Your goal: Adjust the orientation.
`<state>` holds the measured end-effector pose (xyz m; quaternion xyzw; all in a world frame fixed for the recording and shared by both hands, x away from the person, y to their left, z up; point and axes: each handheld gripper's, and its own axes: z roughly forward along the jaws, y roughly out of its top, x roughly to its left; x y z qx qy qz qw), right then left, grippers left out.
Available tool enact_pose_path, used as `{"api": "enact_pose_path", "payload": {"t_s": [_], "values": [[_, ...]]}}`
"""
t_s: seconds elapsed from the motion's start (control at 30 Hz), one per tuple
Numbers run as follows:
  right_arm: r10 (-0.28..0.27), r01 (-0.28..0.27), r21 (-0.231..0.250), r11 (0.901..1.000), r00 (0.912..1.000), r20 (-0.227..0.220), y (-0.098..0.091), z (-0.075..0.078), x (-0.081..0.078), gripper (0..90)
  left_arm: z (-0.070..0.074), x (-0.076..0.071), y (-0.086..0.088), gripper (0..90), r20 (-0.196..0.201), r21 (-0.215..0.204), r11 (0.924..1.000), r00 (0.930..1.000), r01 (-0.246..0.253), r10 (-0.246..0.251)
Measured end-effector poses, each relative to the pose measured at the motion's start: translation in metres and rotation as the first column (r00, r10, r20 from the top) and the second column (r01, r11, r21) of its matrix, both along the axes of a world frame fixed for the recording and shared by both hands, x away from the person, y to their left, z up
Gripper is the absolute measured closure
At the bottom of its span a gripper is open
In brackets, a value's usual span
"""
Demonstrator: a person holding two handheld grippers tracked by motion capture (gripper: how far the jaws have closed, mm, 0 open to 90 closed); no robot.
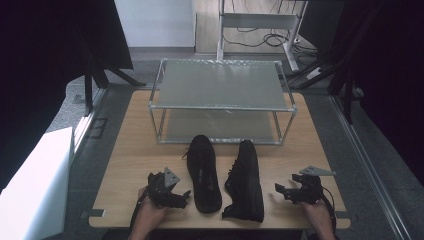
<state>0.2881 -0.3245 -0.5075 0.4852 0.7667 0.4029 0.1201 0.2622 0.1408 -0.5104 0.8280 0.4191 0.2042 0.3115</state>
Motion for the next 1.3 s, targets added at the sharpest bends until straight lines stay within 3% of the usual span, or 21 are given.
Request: {"api": "enact_pose_path", "payload": {"t_s": [0.27,0.47,0.57,0.77,1.0,1.3], "values": [[-0.027,0.028,0.03,0.9992,0.9996,-0.012,-0.002,0.004,0.001,2.3,0.001,0.003,0.019,0.0,0.0,-0.059,0.9955,0.9972,-0.075,0.075],[-0.026,0.026,0.035,0.9991,0.9996,-0.006,0.0,0.012,0.005,0.0,0.001,0.007,0.04,0.0,-0.02,-0.132,0.9817,0.9906,-0.137,0.135],[-0.01,0.01,0.024,0.9997,0.9999,0.005,0.005,0.02,0.006,0.0,0.0,0.007,0.041,0.0,-0.017,-0.125,0.9834,0.9914,-0.131,0.13],[0.046,-0.046,0.007,0.9989,0.9985,0.031,0.021,0.036,0.008,0.0,-0.001,0.007,0.035,0.0,-0.017,-0.07,0.9916,0.994,-0.109,0.108],[0.081,-0.08,-0.015,0.9967,0.9954,0.051,0.038,0.055,0.01,0.0,-0.002,0.007,0.036,0.0,-0.023,-0.068,0.9913,0.9935,-0.113,0.112],[0.102,-0.099,-0.074,0.9923,0.9938,0.043,0.067,0.071,0.015,0.0,-0.002,0.006,0.033,0.0,-0.025,-0.065,0.9926,0.9946,-0.103,0.101]]}}
